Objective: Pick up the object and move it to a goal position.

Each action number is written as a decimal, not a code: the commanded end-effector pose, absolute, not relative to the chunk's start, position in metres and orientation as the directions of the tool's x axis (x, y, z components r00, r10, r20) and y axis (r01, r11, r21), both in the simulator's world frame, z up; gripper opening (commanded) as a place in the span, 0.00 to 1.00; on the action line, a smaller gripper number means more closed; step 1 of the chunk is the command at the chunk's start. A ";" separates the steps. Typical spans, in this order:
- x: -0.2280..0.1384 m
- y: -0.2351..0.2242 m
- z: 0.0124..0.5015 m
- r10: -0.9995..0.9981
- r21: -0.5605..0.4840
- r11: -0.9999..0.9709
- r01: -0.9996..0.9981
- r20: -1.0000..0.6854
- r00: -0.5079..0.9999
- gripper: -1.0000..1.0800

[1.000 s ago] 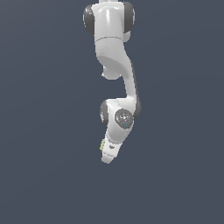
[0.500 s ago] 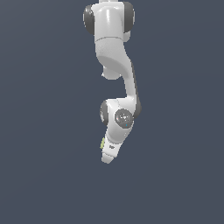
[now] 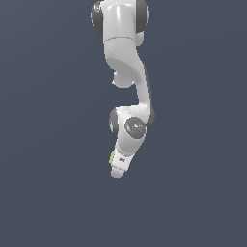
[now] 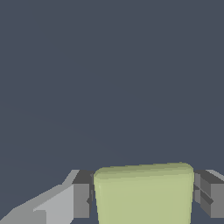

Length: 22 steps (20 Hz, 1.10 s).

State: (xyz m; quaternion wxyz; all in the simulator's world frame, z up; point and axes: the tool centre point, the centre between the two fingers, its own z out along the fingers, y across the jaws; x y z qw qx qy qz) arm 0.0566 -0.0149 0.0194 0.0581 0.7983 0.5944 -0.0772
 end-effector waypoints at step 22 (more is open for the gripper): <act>-0.033 -0.086 0.160 0.939 0.001 -0.288 0.958 -0.193 0.283 0.00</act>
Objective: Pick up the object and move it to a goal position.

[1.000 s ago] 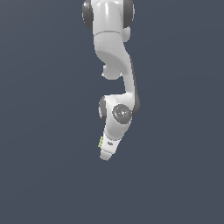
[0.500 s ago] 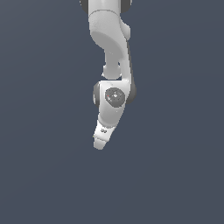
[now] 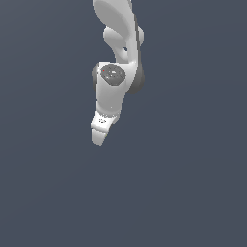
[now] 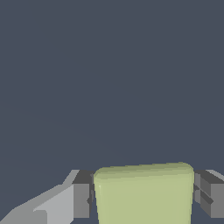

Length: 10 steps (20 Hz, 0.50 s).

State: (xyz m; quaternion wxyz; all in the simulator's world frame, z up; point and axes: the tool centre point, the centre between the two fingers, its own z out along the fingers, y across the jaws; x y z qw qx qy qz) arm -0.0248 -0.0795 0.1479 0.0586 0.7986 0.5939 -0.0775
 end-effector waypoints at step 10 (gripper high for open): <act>-0.072 -0.118 0.226 0.940 0.001 -0.288 0.958 -0.192 0.283 0.00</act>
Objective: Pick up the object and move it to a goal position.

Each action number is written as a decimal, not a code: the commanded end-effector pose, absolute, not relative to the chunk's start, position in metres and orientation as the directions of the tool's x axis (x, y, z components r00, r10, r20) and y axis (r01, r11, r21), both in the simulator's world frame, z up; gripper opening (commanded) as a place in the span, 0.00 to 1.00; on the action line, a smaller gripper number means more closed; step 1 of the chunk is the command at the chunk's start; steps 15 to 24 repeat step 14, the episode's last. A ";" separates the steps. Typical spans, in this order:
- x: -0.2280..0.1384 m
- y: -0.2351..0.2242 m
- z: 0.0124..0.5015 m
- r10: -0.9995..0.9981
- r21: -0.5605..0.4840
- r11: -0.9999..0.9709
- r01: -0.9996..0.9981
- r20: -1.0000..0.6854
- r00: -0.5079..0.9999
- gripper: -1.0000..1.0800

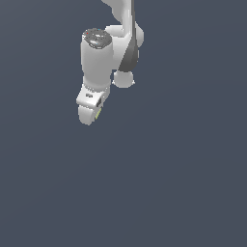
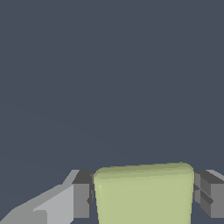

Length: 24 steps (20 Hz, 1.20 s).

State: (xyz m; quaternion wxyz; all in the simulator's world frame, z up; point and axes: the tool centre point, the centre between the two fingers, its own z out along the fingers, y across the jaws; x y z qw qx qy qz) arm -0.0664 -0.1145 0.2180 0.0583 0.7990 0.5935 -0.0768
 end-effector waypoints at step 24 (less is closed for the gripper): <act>-0.086 -0.133 0.255 0.940 0.001 -0.288 0.958 -0.192 0.283 0.00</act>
